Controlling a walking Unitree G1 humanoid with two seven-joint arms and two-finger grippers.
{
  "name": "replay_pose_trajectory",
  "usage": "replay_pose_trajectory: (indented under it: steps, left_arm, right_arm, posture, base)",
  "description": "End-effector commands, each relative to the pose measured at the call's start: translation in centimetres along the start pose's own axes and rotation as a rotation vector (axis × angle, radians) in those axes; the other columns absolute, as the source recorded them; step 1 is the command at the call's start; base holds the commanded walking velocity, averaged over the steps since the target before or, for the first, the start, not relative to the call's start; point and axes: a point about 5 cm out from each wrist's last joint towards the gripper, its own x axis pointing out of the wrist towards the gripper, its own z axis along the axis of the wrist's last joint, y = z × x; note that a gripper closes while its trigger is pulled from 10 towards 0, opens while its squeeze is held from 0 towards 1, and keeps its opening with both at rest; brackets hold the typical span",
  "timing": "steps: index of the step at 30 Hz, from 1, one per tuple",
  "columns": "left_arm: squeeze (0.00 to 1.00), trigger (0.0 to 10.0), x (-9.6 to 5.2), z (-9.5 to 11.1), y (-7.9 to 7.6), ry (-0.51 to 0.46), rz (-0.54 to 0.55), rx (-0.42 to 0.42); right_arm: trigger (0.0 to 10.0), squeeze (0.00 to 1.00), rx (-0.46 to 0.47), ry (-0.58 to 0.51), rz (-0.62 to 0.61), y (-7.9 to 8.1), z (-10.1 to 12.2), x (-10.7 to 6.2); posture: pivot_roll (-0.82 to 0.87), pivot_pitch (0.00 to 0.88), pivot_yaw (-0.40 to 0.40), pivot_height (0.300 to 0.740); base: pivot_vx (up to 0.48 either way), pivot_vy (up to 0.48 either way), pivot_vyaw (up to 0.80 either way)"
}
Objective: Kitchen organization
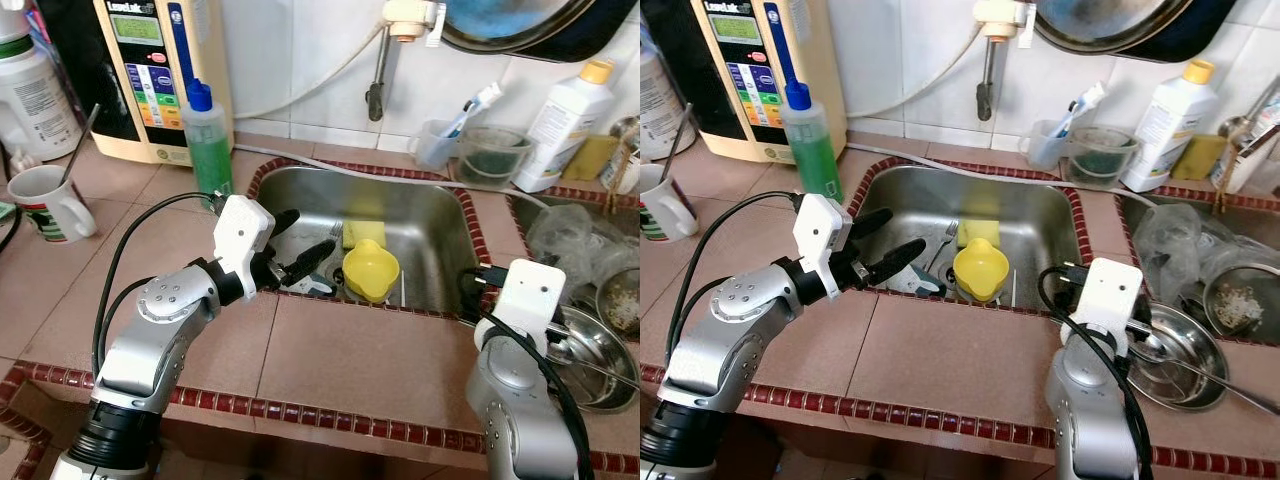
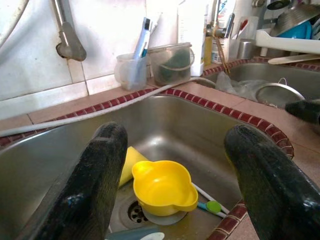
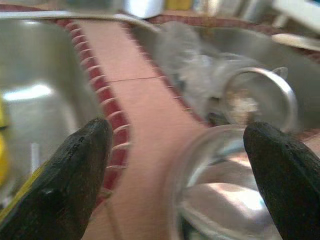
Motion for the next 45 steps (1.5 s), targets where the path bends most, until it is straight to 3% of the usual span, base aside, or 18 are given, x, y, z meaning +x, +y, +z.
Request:
replay_pose_trajectory:
  steps: [1,8,16,21,38,45]
  left_arm:
    - [0.00,10.0,0.2,0.1,-0.1,0.006,-0.020,0.007]
    - [0.00,10.0,0.3,0.3,0.0,0.004,-0.021,0.006]
    - [0.00,10.0,0.5,0.5,0.0,-0.002,-0.024,0.010]
    - [0.00,10.0,0.6,0.6,0.0,-0.006,-0.025,0.013]
    - [0.00,10.0,0.7,1.0,0.3,-0.015,-0.025,0.016]
    - [0.00,10.0,0.7,1.1,0.3,-0.018,-0.025,0.018]
  right_arm:
    - [10.0,0.00,0.143,0.088,0.013,2.6,0.4,-1.6]
    - [10.0,0.00,0.157,0.130,-0.027,2.6,0.1,-1.7]
    - [10.0,0.00,0.232,0.160,0.036,3.1,0.1,-1.8]
    - [10.0,0.00,0.336,0.183,0.095,3.8,0.6,-2.4]
    - [10.0,0.00,0.465,0.354,0.133,4.7,-0.9,-3.6]
    - [10.0,0.00,0.491,0.373,0.167,5.0,-0.9,-3.8]
  posture:
    - [-0.14,0.088,-0.017,0.740]
    - [-0.14,0.097,-0.013,0.740]
    - [-0.15,0.099,-0.012,0.740]
    - [-0.15,0.099,-0.012,0.740]
    - [-0.15,0.105,-0.010,0.740]
    - [-0.15,0.109,-0.009,0.740]
  base:
    - [0.000,0.000,0.00]
    - [0.000,0.000,0.00]
    - [0.000,0.000,0.00]
    - [0.000,0.000,0.00]
    - [0.000,0.000,0.00]
    - [0.000,0.000,0.00]
